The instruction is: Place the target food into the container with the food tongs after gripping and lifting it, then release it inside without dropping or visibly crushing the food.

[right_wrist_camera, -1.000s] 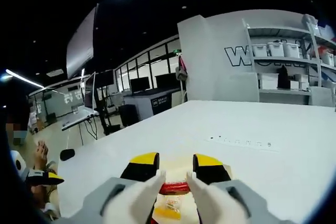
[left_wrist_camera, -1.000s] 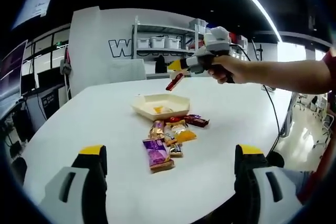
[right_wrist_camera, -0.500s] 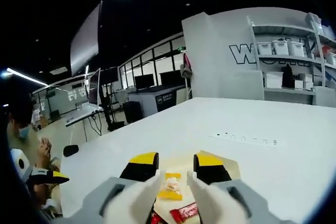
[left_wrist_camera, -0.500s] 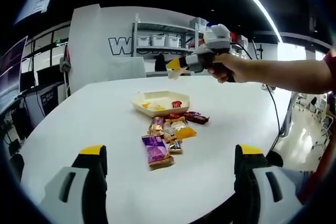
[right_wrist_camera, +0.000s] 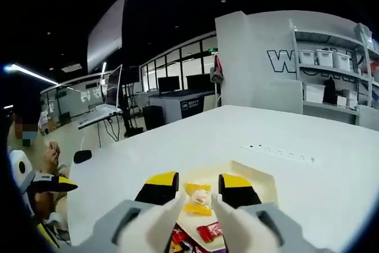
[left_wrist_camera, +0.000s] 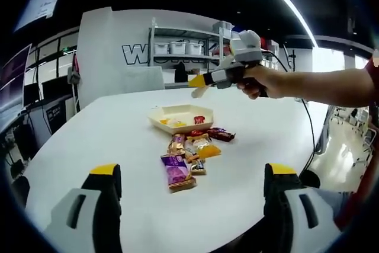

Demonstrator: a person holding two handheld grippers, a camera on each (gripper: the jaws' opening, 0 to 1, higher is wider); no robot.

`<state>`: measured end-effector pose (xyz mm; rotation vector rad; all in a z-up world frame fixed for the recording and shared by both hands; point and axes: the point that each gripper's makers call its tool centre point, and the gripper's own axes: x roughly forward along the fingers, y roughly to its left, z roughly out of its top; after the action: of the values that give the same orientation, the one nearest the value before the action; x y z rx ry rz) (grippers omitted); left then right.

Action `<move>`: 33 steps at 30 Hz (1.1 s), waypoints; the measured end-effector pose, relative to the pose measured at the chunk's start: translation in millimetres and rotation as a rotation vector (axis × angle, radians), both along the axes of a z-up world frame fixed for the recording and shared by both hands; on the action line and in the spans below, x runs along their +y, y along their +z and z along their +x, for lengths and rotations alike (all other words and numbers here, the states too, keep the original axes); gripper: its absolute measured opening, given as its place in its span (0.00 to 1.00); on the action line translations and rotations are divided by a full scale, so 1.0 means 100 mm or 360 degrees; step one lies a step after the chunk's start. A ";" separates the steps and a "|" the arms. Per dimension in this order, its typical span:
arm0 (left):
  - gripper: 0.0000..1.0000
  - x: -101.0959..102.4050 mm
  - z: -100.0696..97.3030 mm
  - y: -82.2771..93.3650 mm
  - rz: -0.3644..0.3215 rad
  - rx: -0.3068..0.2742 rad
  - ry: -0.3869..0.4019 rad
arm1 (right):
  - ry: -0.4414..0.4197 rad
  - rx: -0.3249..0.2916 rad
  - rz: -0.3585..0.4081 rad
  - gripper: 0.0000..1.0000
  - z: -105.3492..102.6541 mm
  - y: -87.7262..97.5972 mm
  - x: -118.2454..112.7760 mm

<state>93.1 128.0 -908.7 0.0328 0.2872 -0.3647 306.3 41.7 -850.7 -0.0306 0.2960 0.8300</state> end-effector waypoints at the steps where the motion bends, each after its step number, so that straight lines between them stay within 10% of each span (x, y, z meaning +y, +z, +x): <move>1: 0.98 -0.01 0.00 0.01 0.0000 -0.0002 -0.0003 | 0.0001 -0.0001 -0.0003 0.21 -0.01 0.00 0.00; 18: 0.99 -0.13 0.00 0.00 0.0012 0.0024 -0.0041 | -0.0003 0.0017 0.0099 0.21 -0.25 0.06 -0.24; 33: 0.99 -0.26 -0.05 -0.09 0.0010 0.0067 -0.0083 | 0.0008 0.0083 0.0070 0.22 -0.49 -0.30 -0.45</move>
<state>87.8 102.2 -917.5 0.0390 0.3299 -0.4166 257.3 -3.8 -881.1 0.0318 0.3267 0.8429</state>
